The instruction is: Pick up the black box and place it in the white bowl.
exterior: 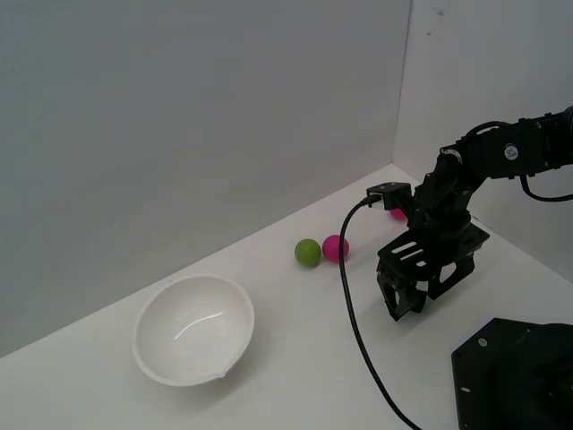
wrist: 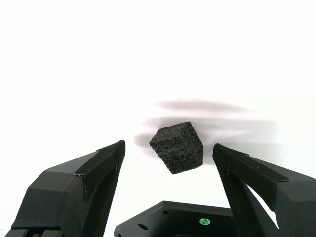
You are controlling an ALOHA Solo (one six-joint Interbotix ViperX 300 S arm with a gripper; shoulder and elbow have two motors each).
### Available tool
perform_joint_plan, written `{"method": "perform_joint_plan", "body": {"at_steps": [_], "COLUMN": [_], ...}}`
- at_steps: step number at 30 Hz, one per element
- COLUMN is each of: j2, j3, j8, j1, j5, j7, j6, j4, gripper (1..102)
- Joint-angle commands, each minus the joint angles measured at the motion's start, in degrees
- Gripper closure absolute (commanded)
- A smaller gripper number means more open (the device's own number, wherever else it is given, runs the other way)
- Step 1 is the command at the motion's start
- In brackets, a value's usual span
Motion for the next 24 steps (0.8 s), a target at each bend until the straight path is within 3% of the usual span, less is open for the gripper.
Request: {"method": "perform_joint_plan", "body": {"at_steps": [1,8,11,17,24], "j2": [0.3,-0.3,-0.2,0.3,2.3], "j3": [0.6,0.1,0.2,0.6,2.7], "j8": [0.6,0.7,0.7,0.7,0.7], "j1": [1.0,0.9,0.9,0.9,0.9], "j5": [0.2,0.3,0.3,0.2,0.2], "j7": [0.2,-0.4,-0.4,-0.4,-0.4], "j6": [-0.4,-0.4,-0.4,-0.4,-0.4], "j4": [0.4,0.4,0.4,0.4,0.4], "gripper": [3,3,8,58,82]}}
